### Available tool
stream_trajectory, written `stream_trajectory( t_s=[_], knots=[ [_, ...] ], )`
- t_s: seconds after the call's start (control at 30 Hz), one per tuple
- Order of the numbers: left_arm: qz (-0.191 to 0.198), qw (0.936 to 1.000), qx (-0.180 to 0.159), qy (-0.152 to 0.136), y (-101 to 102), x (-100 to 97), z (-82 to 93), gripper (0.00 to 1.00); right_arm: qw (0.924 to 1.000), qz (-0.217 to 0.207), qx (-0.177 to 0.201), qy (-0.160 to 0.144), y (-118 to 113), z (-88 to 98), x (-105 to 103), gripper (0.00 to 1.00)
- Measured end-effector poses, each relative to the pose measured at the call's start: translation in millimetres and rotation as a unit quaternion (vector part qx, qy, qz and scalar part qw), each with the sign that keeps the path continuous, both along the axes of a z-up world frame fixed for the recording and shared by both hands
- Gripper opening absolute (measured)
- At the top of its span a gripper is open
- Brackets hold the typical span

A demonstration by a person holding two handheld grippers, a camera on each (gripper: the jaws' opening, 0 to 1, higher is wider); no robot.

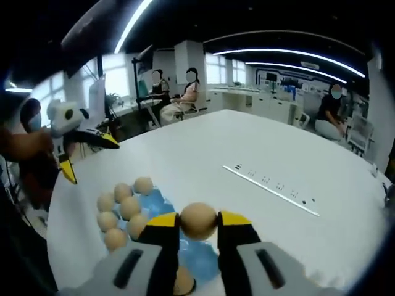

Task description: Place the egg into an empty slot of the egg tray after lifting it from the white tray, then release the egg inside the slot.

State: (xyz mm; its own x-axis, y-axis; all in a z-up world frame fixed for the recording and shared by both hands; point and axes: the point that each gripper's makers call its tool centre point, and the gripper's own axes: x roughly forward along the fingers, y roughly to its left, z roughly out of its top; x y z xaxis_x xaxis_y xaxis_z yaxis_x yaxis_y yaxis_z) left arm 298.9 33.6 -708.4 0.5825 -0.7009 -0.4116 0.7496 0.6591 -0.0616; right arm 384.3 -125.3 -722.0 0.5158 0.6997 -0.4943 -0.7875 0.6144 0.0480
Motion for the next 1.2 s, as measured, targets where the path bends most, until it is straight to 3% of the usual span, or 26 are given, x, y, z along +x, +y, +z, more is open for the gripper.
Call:
stream_trajectory(
  t_s=[0.43,0.7,1.2],
  knots=[
    [0.003,1.0,-0.001,-0.001,4.9,0.4,-0.9,0.8,0.9994,0.031,0.015,0.008,44.2,0.2,-5.1,0.22],
    [0.006,1.0,-0.002,0.0,7.9,0.7,-0.5,0.8,0.998,0.06,0.011,0.018,75.7,-10.8,-12.1,0.22],
    [0.008,1.0,-0.004,0.0,9.2,0.4,0.1,0.78,0.9955,0.086,-0.005,0.04,100.5,-33.7,-15.3,0.23]
  ],
)
